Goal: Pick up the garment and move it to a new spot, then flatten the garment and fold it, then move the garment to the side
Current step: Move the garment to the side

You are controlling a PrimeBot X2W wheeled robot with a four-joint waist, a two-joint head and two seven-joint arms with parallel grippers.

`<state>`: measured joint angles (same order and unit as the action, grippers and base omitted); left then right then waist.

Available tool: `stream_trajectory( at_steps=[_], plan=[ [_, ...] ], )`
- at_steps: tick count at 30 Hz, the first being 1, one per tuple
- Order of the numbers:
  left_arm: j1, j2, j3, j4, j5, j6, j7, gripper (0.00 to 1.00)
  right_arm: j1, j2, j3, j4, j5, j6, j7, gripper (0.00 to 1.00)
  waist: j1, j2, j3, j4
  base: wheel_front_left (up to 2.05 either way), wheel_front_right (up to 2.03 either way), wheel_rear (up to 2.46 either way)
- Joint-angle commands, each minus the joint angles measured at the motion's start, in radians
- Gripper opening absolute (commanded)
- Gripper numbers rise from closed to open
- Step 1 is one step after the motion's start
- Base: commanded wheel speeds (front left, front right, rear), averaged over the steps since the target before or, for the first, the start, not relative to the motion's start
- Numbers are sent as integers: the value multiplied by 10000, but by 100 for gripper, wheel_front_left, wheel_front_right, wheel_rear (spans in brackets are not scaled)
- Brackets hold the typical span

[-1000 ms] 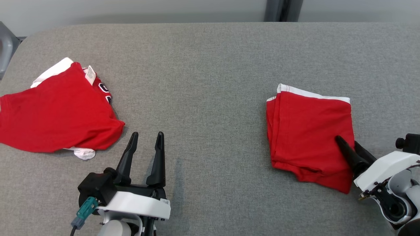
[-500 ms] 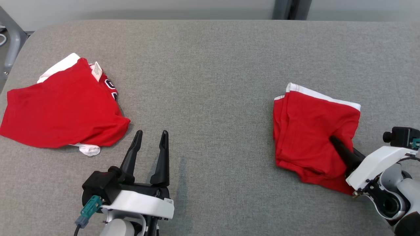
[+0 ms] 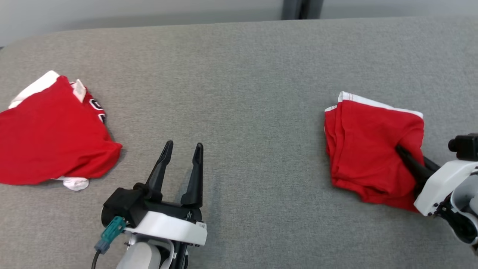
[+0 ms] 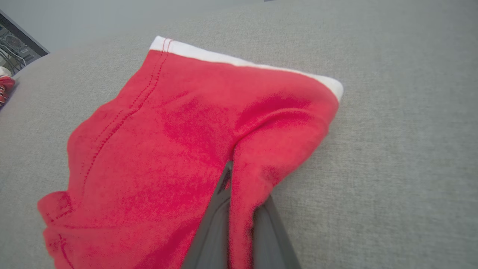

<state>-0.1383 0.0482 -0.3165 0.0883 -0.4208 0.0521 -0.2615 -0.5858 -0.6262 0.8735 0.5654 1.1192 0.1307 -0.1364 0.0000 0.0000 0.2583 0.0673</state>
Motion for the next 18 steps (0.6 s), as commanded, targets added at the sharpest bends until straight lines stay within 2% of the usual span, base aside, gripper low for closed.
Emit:
stream_trajectory(
  at_steps=[1, 7, 9, 13, 18],
  plan=[
    [-308, 44, -87, -8, 117, -53, -45, 100, -329, -270, 230, -49, -103, 0, -185, 0, 0, 0, 299, -304, 0, 0, 0],
    [-1100, 47, -585, 104, 310, -175, -45, 100, -1396, -1311, 1216, -253, -660, -2, -488, 0, 0, 0, 1088, -893, 0, 0, 0],
    [-1261, 47, -660, 114, 343, -189, -45, 100, -1601, -1477, 1346, -309, -712, -2, -550, 0, 0, 0, 1254, -988, 0, 0, 0],
    [-1960, 45, -1006, 173, 404, -256, -45, 100, -2420, -2284, 1899, -369, -1058, -3, -746, 0, 0, 0, 1922, -1265, 0, 0, 0],
    [-2991, 47, -1558, 216, 482, -325, -45, 100, -3462, -3376, 2417, -193, -1427, -2, -1023, 0, 0, 0, 2877, -1294, 0, 0, 0]
  ],
)
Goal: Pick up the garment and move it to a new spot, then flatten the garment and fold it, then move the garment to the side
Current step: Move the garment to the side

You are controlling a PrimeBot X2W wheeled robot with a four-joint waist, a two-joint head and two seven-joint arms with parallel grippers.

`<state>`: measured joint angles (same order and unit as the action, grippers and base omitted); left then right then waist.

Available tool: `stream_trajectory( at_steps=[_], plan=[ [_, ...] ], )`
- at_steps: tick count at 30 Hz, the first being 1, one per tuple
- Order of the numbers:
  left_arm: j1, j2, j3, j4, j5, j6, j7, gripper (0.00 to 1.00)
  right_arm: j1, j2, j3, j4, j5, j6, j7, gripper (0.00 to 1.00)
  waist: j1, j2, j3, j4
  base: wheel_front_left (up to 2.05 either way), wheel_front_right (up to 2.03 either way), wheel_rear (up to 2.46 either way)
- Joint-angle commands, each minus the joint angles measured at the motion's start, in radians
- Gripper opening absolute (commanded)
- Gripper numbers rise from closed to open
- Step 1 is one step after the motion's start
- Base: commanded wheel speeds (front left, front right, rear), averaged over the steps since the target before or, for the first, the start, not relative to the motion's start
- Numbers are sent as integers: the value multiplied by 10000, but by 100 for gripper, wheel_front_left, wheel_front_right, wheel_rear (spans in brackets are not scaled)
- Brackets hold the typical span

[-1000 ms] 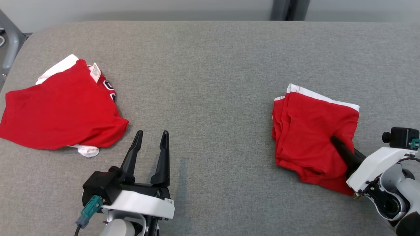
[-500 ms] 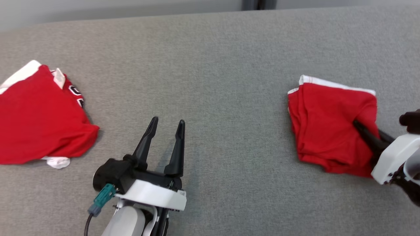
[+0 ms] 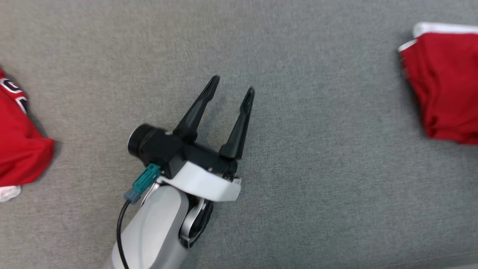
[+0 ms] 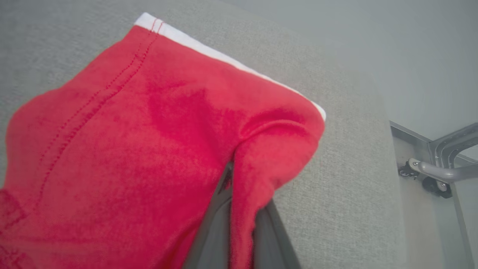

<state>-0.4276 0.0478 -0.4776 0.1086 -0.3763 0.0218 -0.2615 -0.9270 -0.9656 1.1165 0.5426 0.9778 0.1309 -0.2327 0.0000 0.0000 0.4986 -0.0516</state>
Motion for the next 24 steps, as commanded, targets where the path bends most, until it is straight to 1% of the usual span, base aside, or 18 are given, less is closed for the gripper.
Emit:
stream_trajectory(
  at_steps=[1, 5, 6, 11, 14, 18, 24],
  plan=[
    [-290, 55, -54, 13, 47, -30, -45, 100, -223, -173, 57, 97, -70, -4, -111, 0, 0, 0, 649, -90, 0, 0, 0],
    [-993, 51, -430, 1, 126, -63, -45, 100, -879, -932, 444, 330, -541, -5, -262, 0, 0, 0, 1283, -44, 0, 0, 0],
    [-1282, 51, -610, 18, 183, -93, -45, 100, -1131, -1271, 592, 496, -770, -5, -297, 0, 0, 0, 1541, -12, 0, 0, 0],
    [-1795, 52, -878, -33, 229, 29, -45, 100, -1717, -1874, 820, 868, -1428, -5, -337, 0, 0, 0, 2048, 32, 0, 0, 0],
    [-1907, 64, -975, -32, 234, 62, -21, 100, -2050, -2138, 736, 1109, -1754, -5, -332, 0, 0, 0, 2266, 50, 0, 0, 0],
    [-1936, 72, -1090, 11, 218, 71, -7, 100, -2398, -2314, 349, 1427, -2036, -5, -335, 0, 0, 0, 2436, 118, 0, 0, 0],
    [-1917, 115, -1116, -26, 89, 189, 6, 100, -2488, -2367, -17, 2233, -2384, -5, -336, 0, 0, 0, 2575, 332, 0, 0, 0]
  ],
)
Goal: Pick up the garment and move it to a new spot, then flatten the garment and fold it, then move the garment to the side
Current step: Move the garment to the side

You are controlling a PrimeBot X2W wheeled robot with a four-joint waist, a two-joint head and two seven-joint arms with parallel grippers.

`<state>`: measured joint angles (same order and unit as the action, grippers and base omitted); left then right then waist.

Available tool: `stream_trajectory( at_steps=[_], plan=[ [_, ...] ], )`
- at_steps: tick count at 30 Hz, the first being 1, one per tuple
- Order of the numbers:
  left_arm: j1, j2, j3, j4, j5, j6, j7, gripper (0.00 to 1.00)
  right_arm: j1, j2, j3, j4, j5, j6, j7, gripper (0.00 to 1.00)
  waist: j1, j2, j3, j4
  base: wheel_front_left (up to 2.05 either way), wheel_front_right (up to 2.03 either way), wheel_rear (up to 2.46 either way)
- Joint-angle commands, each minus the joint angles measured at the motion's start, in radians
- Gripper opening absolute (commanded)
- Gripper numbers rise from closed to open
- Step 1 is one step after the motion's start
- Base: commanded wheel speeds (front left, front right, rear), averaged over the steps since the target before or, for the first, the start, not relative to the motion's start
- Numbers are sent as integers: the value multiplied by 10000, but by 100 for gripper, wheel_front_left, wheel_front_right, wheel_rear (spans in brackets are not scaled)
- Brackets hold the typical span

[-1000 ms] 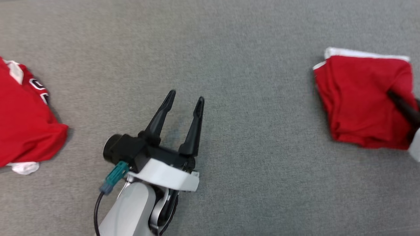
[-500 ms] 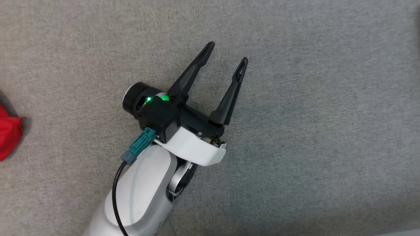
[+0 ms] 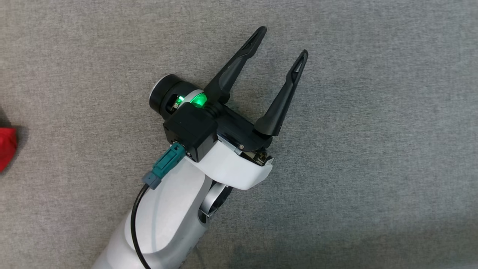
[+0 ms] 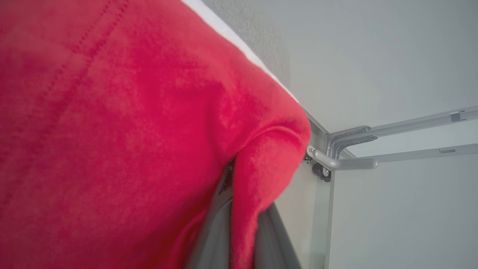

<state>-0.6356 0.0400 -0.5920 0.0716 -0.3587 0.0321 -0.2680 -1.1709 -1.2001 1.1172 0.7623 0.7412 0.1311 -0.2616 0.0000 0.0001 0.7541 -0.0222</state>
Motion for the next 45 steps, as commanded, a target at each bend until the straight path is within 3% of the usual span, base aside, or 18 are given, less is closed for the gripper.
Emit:
stream_trajectory(
  at_steps=[1, 4, 5, 6, 7, 20, 28, 36, 40, 45],
  plan=[
    [171, 203, 23, 331, -103, 99, 71, 100, -34, 0, -74, 193, -55, -7, -47, 0, 0, -1, 28, 70, 0, 0, 0],
    [214, 223, 11, 268, -174, 160, 71, 100, 182, 170, -199, 673, 207, -7, -46, 0, 0, -1, 27, 159, 0, 0, 0],
    [230, 222, 2, 254, -184, 172, 71, 100, 177, 218, -216, 762, 202, -7, -46, 5, 0, -1, 18, 184, 0, 0, 0],
    [248, 222, -6, 242, -176, 188, 71, 100, 161, 245, -277, 842, 204, -7, -48, 43, 0, -1, 1, 205, 0, 0, 0],
    [268, 220, -3, 234, -185, 201, 69, 100, 183, 284, -321, 953, 271, -7, -48, 100, 0, -1, -25, 217, 0, 0, 0],
    [565, 125, 200, 105, -425, 171, 40, 100, -5, 865, -784, 1759, -412, -7, -47, 100, 0, -1, -1178, 151, 0, 0, 0],
    [1354, 128, 802, -32, -677, 199, 40, 100, 378, 1818, -2114, 1116, -136, -7, -47, 100, 0, -1, -2509, 78, 0, 0, 0],
    [2720, 125, 2161, -53, -622, 253, 40, 100, 2380, 3359, -4970, -912, -801, -7, -34, 100, 0, -1, -4092, 27, 0, 0, 0],
    [3480, 128, 2960, -53, -491, 151, 42, 100, 3912, 4510, -6631, -2177, -1300, -6, -32, 100, 0, -1, -4807, 5, 0, 0, 0],
    [4324, 128, 3741, -18, -370, 3, 42, 100, 5804, 5946, -7955, -3792, -2348, -7, -29, 100, 0, -1, -5568, 65, 0, 0, 0]
  ],
)
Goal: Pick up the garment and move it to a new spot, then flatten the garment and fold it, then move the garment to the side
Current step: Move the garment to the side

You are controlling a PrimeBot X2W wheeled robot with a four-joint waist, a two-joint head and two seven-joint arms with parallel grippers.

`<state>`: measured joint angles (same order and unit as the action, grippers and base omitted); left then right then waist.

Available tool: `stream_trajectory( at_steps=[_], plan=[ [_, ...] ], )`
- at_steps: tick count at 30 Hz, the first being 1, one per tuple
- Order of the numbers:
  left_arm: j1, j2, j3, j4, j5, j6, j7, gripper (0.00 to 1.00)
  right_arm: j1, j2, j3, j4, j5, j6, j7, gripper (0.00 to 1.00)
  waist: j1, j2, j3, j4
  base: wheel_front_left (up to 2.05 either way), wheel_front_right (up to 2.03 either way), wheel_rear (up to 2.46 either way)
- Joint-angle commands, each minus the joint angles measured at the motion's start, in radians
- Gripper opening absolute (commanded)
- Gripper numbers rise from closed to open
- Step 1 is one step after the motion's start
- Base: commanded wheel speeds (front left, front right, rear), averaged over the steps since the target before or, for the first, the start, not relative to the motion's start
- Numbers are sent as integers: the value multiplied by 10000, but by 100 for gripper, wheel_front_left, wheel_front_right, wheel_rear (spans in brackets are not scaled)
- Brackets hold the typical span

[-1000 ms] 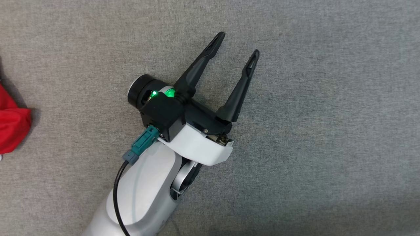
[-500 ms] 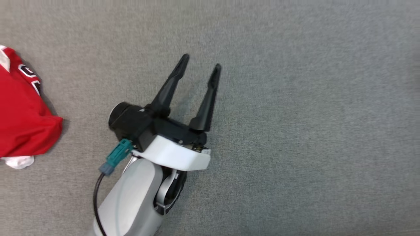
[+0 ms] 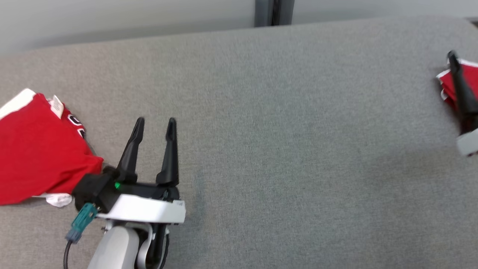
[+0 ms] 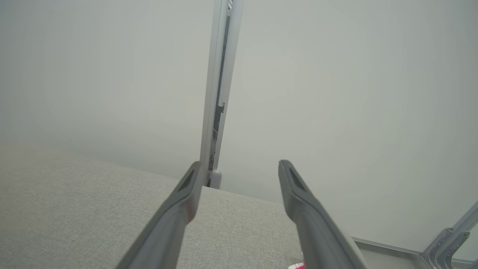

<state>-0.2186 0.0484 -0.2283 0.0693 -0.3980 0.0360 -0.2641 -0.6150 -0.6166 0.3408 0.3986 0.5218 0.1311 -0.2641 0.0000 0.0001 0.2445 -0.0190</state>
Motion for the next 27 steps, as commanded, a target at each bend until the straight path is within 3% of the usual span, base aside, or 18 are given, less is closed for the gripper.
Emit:
stream_trajectory(
  at_steps=[1, 8, 13, 20, 27],
  plan=[
    [306, 46, 226, 11, 59, -62, 2, 100, 602, 399, -419, -435, -307, -6, -4, 100, 0, -1, -604, 55, 0, 0, 0],
    [1432, 42, 728, 168, 84, -221, 4, 100, 2889, 2137, -1640, -2216, -1599, -6, -3, 100, 0, -1, -1638, 190, 0, 0, 0],
    [2002, 44, 722, 71, -128, -113, 2, 100, 4000, 2909, -2020, -2695, -2110, -6, -4, 100, 0, -1, -2026, 329, 0, 0, 0],
    [2695, 43, 443, -203, -217, 108, 2, 100, 5392, 3713, -2464, -3078, -2691, -6, -4, 100, 0, -1, -2392, 644, 0, 0, 0],
    [2887, 44, 269, -237, -48, 209, 2, 100, 5820, 4065, -2445, -3005, -3028, -7, -4, 100, 0, -1, -2455, 740, 0, 0, 0]
  ],
)
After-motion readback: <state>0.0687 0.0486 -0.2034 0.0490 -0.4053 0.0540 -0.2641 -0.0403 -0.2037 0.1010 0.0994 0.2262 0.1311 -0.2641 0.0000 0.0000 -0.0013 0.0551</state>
